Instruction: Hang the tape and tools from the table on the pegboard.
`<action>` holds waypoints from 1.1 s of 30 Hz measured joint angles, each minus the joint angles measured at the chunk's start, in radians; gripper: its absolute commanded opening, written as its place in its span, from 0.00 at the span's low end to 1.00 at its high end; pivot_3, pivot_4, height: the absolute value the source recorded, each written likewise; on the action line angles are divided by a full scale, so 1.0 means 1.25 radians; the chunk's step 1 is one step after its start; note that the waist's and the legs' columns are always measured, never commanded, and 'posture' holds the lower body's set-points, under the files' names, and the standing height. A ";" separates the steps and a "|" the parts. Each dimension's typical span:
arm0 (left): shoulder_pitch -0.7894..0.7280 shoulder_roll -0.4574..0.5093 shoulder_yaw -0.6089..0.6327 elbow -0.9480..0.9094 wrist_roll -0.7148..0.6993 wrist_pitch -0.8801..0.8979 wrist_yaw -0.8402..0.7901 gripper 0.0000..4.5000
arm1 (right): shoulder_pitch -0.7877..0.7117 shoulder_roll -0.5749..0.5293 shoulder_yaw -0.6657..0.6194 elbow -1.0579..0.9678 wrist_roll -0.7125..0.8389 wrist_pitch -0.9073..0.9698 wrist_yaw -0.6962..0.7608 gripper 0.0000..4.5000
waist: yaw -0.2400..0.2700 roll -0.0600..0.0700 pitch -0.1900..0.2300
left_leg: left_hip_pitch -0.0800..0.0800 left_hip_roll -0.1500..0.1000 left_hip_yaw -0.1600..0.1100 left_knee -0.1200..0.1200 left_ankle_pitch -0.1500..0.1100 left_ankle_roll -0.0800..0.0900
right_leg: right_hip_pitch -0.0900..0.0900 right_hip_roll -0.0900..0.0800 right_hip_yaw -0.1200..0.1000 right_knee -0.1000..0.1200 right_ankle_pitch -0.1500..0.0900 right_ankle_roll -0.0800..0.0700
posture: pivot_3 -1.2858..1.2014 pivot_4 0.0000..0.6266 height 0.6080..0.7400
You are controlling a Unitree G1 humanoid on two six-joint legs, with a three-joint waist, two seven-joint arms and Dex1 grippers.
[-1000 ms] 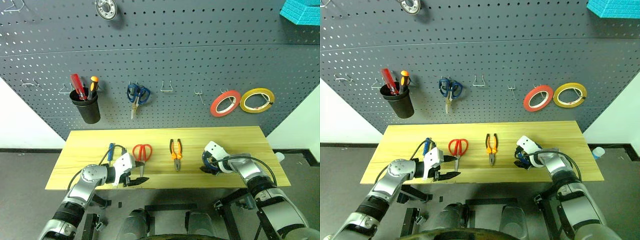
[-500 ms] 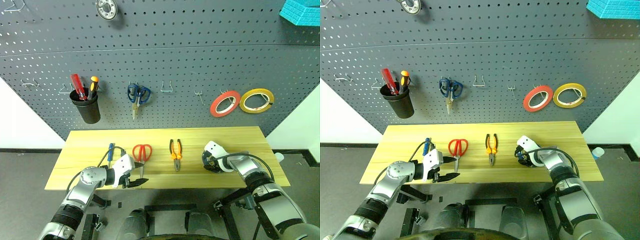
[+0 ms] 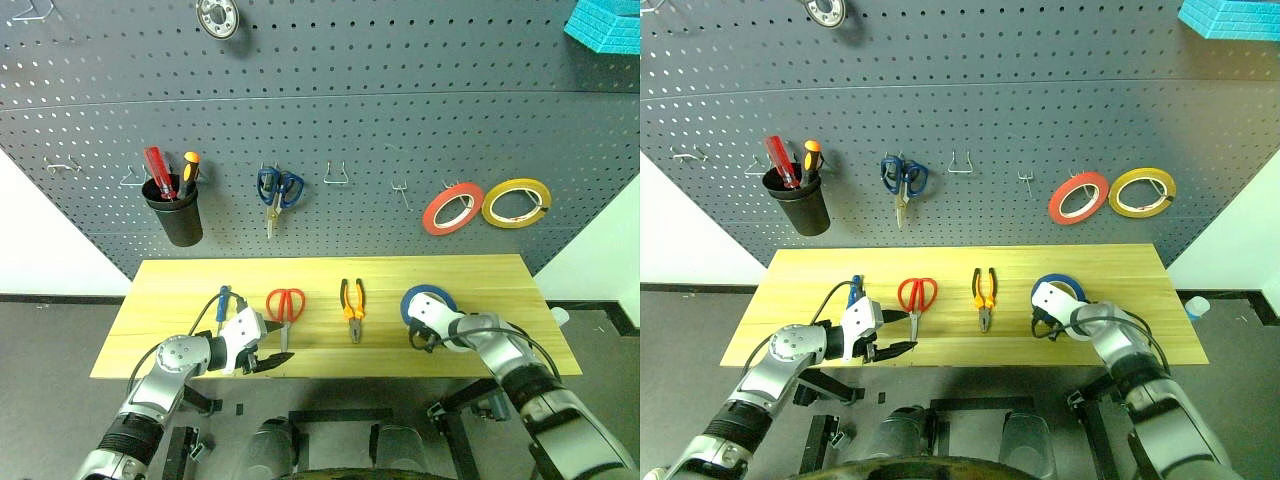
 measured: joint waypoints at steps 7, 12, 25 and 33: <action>0.014 -0.030 0.063 0.002 -0.005 -0.123 0.079 0.72 | 0.115 -0.161 0.169 -0.119 -0.395 -0.256 -0.455 0.15 | -0.003 0.001 0.003 | -0.007 -0.001 0.005 0.000 0.000 0.000 | -0.010 -0.001 0.005 0.001 0.000 0.000 | 0.49 0.11 1.00; 0.002 -0.058 0.070 0.006 -0.042 -0.175 0.078 0.72 | 0.087 -0.177 0.182 -0.173 -0.533 -0.282 -0.627 0.15 | -0.003 -0.003 0.005 | -0.005 0.000 0.006 0.001 0.000 0.000 | -0.008 -0.001 0.006 0.001 0.001 0.000 | 0.48 0.10 1.00; -0.049 -0.059 0.100 0.050 -0.070 -0.223 0.075 0.72 | -0.085 -0.172 0.091 -0.400 -0.578 -0.288 -0.547 0.15 | -0.003 -0.005 0.006 | -0.006 0.000 0.006 0.001 0.000 0.000 | -0.008 0.000 0.006 0.000 0.001 0.000 | 0.48 0.06 1.00; -0.043 -0.057 0.100 0.034 -0.071 -0.218 0.071 0.72 | -0.154 -0.150 0.090 -0.258 -0.493 -0.331 -0.397 0.15 | -0.004 -0.009 0.004 | 0.002 0.001 0.006 0.001 0.000 0.000 | 0.000 0.000 0.006 0.000 0.001 -0.002 | 0.49 0.06 1.00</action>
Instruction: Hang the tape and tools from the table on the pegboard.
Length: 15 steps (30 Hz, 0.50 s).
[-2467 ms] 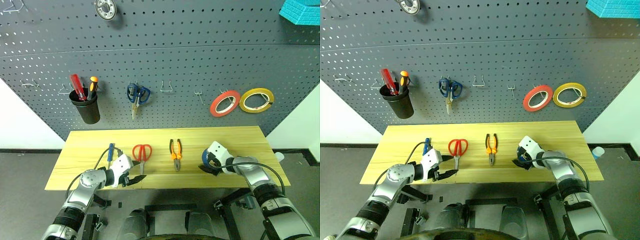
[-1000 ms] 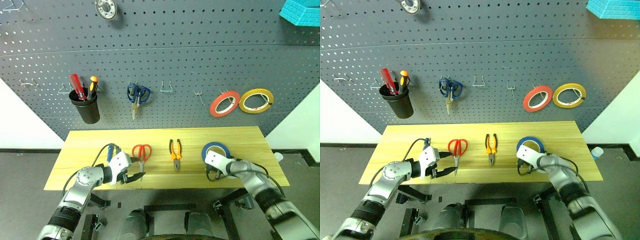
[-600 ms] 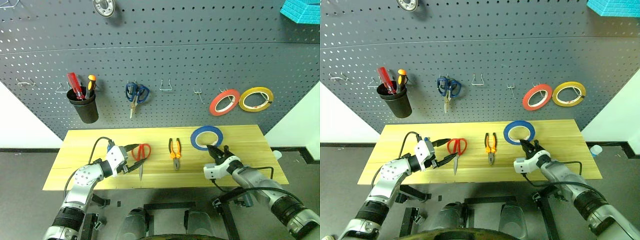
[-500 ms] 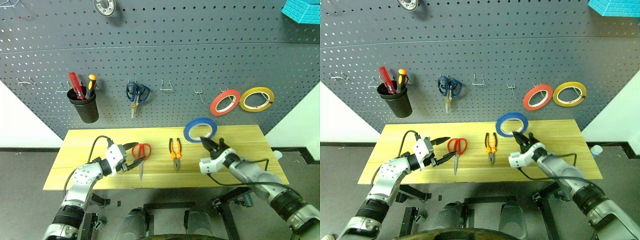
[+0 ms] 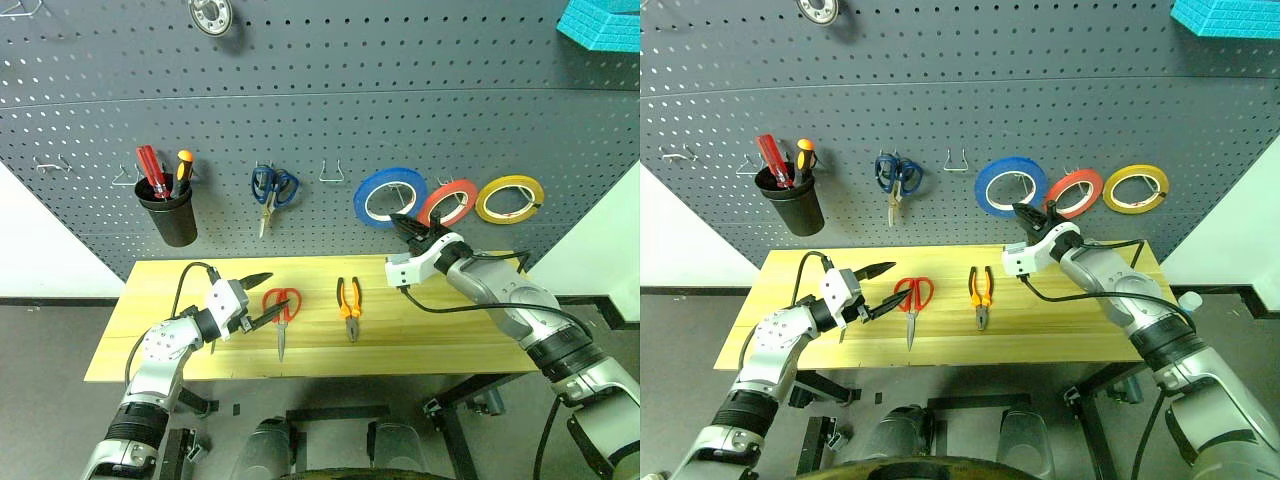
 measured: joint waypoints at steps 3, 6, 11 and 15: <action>0.006 0.014 0.002 -0.010 -0.001 0.010 -0.006 0.72 | 0.000 0.002 0.007 0.056 0.008 -0.018 0.023 0.15 | 0.000 0.001 0.001 | 0.000 0.000 0.000 0.000 0.000 0.000 | -0.001 0.000 0.000 0.000 0.000 -0.001 | 0.49 0.06 1.00; 0.007 0.016 0.002 -0.028 -0.010 0.029 -0.021 0.72 | 0.000 0.005 0.008 0.073 0.009 -0.035 0.027 0.15 | 0.000 0.001 0.000 | -0.001 0.000 0.000 -0.001 0.000 0.000 | -0.003 0.000 0.001 0.000 0.001 0.000 | 0.49 0.06 1.00; 0.016 0.027 0.001 -0.059 -0.027 0.049 -0.044 0.72 | 0.000 0.005 0.008 0.082 0.009 -0.043 0.028 0.15 | 0.000 0.001 0.001 | -0.001 0.000 0.001 -0.003 0.000 0.000 | -0.004 0.001 0.003 0.000 0.001 0.000 | 0.49 0.06 1.00; 0.016 0.027 0.001 -0.086 -0.052 0.050 -0.063 0.72 | 0.000 0.004 0.008 0.083 0.008 -0.044 0.028 0.15 | 0.000 0.001 0.001 | -0.001 0.000 0.002 -0.002 0.000 0.000 | -0.004 0.001 0.003 0.000 0.000 0.001 | 0.49 0.06 1.00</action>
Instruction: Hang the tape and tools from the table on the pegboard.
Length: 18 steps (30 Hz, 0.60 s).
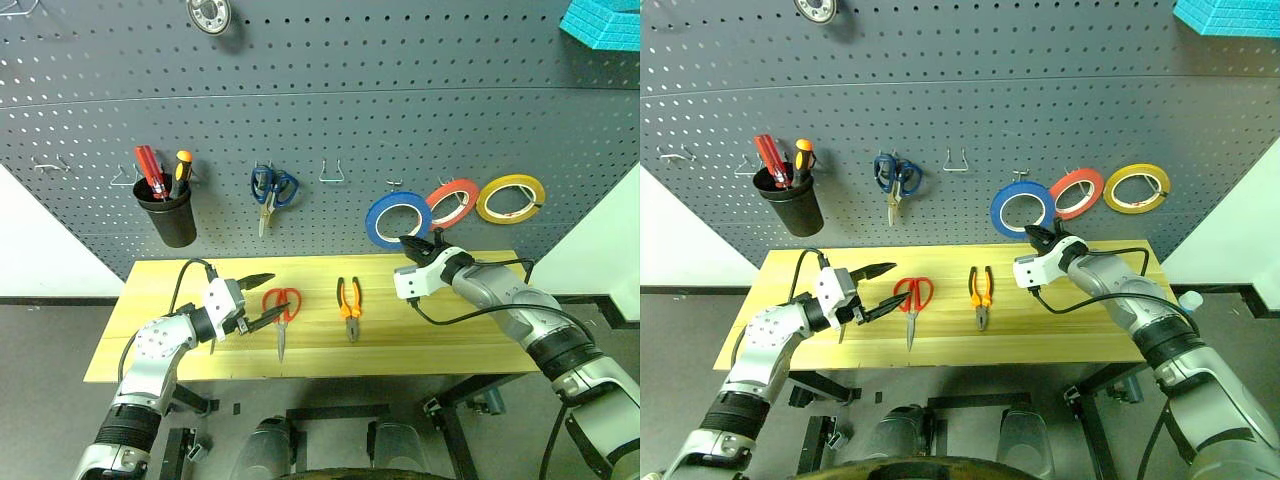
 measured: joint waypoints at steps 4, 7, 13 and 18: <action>0.000 0.000 0.000 -0.010 -0.011 0.004 -0.012 0.72 | 0.014 -0.012 0.000 -0.009 -0.003 -0.003 -0.003 0.15 | 0.000 0.000 0.000 | 0.000 0.000 0.000 0.000 0.000 0.000 | 0.000 0.000 0.000 0.000 0.000 0.000 | 0.49 0.06 1.00; 0.005 0.000 0.002 -0.022 -0.019 0.005 -0.016 0.72 | 0.053 -0.018 0.000 -0.026 -0.017 -0.008 -0.024 0.15 | 0.001 0.000 0.000 | 0.000 0.000 0.000 0.000 0.000 0.000 | 0.000 0.000 0.000 0.000 0.000 0.000 | 0.49 0.07 1.00; 0.013 -0.011 0.029 -0.057 -0.096 0.007 -0.034 0.72 | 0.114 -0.019 -0.002 -0.076 -0.050 0.001 -0.101 0.15 | 0.000 0.000 0.000 | 0.000 0.000 0.001 0.000 0.000 0.000 | -0.001 0.000 0.001 0.000 0.000 0.000 | 0.49 0.07 1.00; 0.013 -0.011 0.039 -0.065 -0.127 0.023 -0.045 0.72 | 0.119 -0.019 -0.021 -0.124 -0.067 0.008 -0.159 0.15 | 0.000 0.000 0.000 | 0.000 0.000 0.001 0.001 0.000 0.000 | -0.001 0.000 0.002 0.000 0.000 -0.001 | 0.49 0.07 1.00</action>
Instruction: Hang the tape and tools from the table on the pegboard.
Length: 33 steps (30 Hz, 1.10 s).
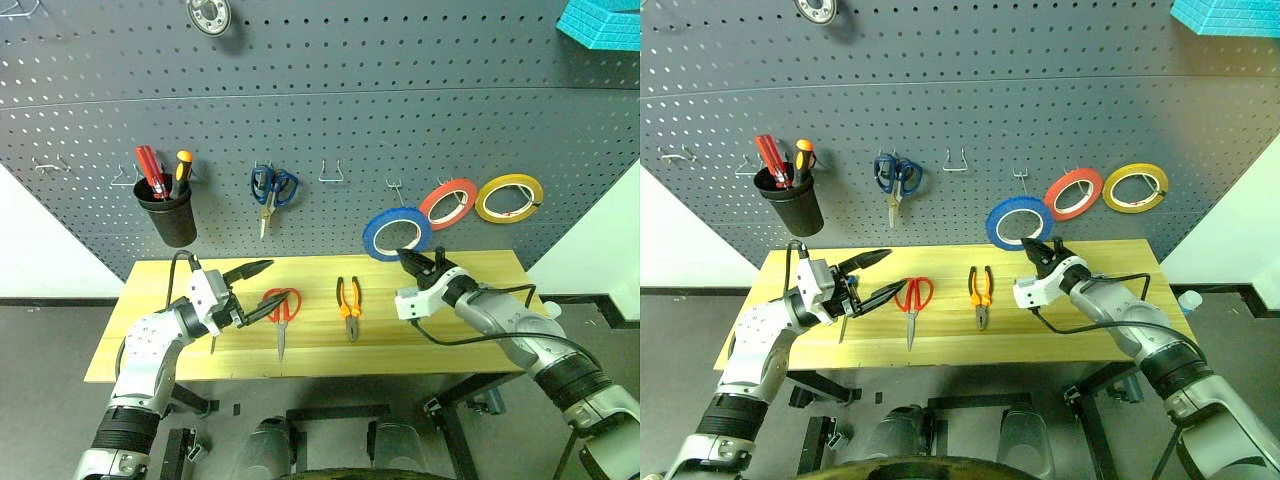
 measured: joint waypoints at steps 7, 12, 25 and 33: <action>0.000 -0.012 0.040 0.001 -0.051 0.051 0.001 0.72 | -0.033 0.000 -0.019 -0.014 -0.004 0.000 0.003 0.15 | 0.000 0.000 0.000 | 0.000 0.000 0.000 0.000 0.000 0.000 | 0.000 0.000 0.000 0.000 0.000 0.000 | 0.49 0.06 1.00; 0.001 -0.026 0.054 0.001 -0.073 0.084 0.001 0.72 | -0.098 0.007 -0.017 0.075 0.022 -0.011 0.068 0.15 | -0.001 0.000 0.000 | 0.000 0.000 0.000 0.000 0.000 0.000 | 0.000 0.000 0.000 0.000 0.000 0.000 | 0.49 0.06 1.00; 0.007 -0.045 0.065 0.002 -0.075 0.102 0.000 0.72 | -0.167 0.044 0.018 0.256 0.070 -0.065 0.115 0.73 | -0.001 0.000 0.000 | 0.000 0.000 0.000 0.000 0.000 0.000 | 0.000 0.000 0.000 0.000 0.001 -0.001 | 0.49 0.07 1.00; 0.029 -0.044 0.082 0.021 -0.067 0.115 0.009 0.72 | -0.031 0.023 0.006 0.074 0.141 -0.128 0.121 0.97 | 0.001 -0.001 0.000 | 0.000 0.000 0.000 -0.001 0.000 0.000 | 0.000 0.001 0.000 -0.001 0.000 0.001 | 0.49 0.08 1.00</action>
